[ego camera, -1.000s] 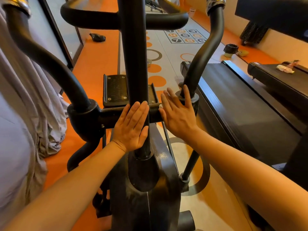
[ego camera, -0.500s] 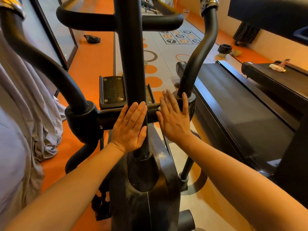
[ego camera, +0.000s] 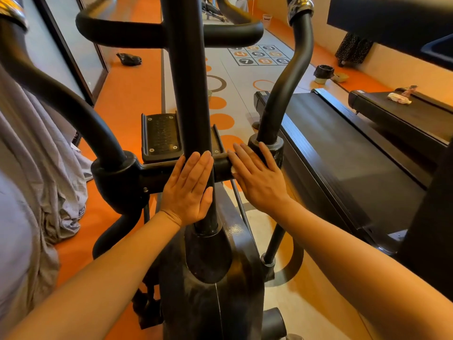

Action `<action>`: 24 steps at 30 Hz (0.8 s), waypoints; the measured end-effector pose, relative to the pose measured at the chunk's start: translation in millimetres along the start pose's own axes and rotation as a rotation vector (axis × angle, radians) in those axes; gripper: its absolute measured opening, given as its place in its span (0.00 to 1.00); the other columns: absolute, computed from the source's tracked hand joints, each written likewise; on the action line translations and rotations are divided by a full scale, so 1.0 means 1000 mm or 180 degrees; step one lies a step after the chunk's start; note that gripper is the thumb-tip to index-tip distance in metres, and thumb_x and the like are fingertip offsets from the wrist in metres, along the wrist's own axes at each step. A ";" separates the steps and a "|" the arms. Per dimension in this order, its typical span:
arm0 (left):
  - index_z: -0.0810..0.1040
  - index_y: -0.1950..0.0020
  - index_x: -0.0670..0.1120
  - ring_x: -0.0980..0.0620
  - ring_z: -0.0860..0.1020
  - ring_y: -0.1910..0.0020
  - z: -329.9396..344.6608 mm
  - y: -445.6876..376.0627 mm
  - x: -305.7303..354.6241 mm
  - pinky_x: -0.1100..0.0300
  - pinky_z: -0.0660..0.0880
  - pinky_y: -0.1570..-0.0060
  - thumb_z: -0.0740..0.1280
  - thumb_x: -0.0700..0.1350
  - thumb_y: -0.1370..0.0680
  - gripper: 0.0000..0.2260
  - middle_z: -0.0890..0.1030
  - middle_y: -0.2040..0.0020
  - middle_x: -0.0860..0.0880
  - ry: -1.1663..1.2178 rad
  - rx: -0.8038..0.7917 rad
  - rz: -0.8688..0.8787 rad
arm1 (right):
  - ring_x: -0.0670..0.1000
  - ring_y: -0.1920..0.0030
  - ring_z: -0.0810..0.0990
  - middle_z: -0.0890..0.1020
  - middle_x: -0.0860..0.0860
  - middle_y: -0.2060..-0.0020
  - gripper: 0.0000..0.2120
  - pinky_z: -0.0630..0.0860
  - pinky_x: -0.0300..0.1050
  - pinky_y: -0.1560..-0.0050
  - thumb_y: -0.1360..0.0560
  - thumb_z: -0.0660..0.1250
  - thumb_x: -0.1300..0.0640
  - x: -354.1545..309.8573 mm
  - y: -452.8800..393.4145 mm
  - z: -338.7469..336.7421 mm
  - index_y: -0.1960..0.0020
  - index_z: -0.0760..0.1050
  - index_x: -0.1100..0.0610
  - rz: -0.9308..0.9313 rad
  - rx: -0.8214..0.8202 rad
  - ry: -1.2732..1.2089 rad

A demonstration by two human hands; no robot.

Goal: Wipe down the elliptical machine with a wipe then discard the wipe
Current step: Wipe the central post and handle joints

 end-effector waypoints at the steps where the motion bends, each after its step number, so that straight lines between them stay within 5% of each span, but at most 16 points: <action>1: 0.44 0.19 0.44 0.49 0.44 0.20 0.001 0.000 0.000 0.49 0.45 0.22 0.56 0.47 0.21 0.34 0.43 0.18 0.49 -0.0009 -0.0015 -0.0002 | 0.56 0.24 0.62 0.67 0.55 0.26 0.22 0.43 0.56 0.23 0.15 0.49 0.52 0.003 0.004 -0.001 0.24 0.64 0.56 -0.0033 -0.0002 0.0110; 5: 0.44 0.19 0.44 0.49 0.44 0.20 0.001 0.002 0.000 0.49 0.45 0.22 0.55 0.47 0.20 0.33 0.43 0.18 0.50 0.0003 -0.0049 -0.0013 | 0.56 0.23 0.58 0.62 0.54 0.24 0.25 0.40 0.59 0.24 0.18 0.45 0.60 0.013 0.011 0.001 0.22 0.58 0.54 -0.0375 -0.0158 0.0552; 9: 0.43 0.19 0.44 0.49 0.43 0.20 0.000 0.000 0.001 0.49 0.44 0.22 0.55 0.47 0.20 0.33 0.42 0.19 0.51 0.0058 -0.0089 -0.0079 | 0.55 0.22 0.53 0.58 0.53 0.22 0.29 0.35 0.61 0.25 0.21 0.54 0.59 0.022 0.016 0.001 0.21 0.54 0.53 -0.0538 -0.0330 0.0821; 12: 0.42 0.19 0.45 0.50 0.43 0.20 -0.002 -0.001 0.003 0.50 0.43 0.22 0.54 0.47 0.19 0.32 0.41 0.19 0.51 0.0085 -0.0102 -0.0161 | 0.55 0.22 0.55 0.60 0.53 0.23 0.35 0.39 0.61 0.24 0.24 0.67 0.61 0.020 0.022 -0.006 0.21 0.57 0.53 -0.0259 -0.0293 0.0658; 16: 0.41 0.19 0.44 0.50 0.40 0.20 -0.004 -0.002 0.008 0.51 0.40 0.22 0.55 0.46 0.20 0.33 0.39 0.19 0.51 0.0073 -0.0245 -0.0298 | 0.55 0.23 0.57 0.61 0.53 0.23 0.36 0.41 0.59 0.23 0.25 0.69 0.62 0.011 0.034 -0.010 0.22 0.58 0.54 -0.0039 -0.0406 0.0494; 19: 0.47 0.20 0.41 0.48 0.38 0.21 -0.004 -0.003 0.012 0.50 0.38 0.23 0.57 0.45 0.21 0.33 0.48 0.19 0.46 -0.0185 -0.0472 -0.0416 | 0.55 0.23 0.59 0.64 0.53 0.24 0.36 0.44 0.57 0.23 0.27 0.70 0.63 0.005 0.040 -0.013 0.23 0.61 0.54 0.0027 -0.0561 0.0352; 24: 0.55 0.22 0.40 0.44 0.48 0.21 -0.015 -0.005 0.020 0.48 0.43 0.23 0.61 0.47 0.20 0.30 0.54 0.21 0.43 -0.0058 -0.0547 -0.0535 | 0.58 0.30 0.72 0.72 0.56 0.29 0.34 0.62 0.54 0.29 0.31 0.76 0.63 0.000 0.041 -0.024 0.28 0.69 0.58 0.0208 -0.0754 -0.0039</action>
Point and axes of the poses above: each hand's wrist, its own y-axis away from the middle knuckle, its own z-axis out of the palm, x = y × z, the point moved 7 cm from there along -y, towards the middle knuckle
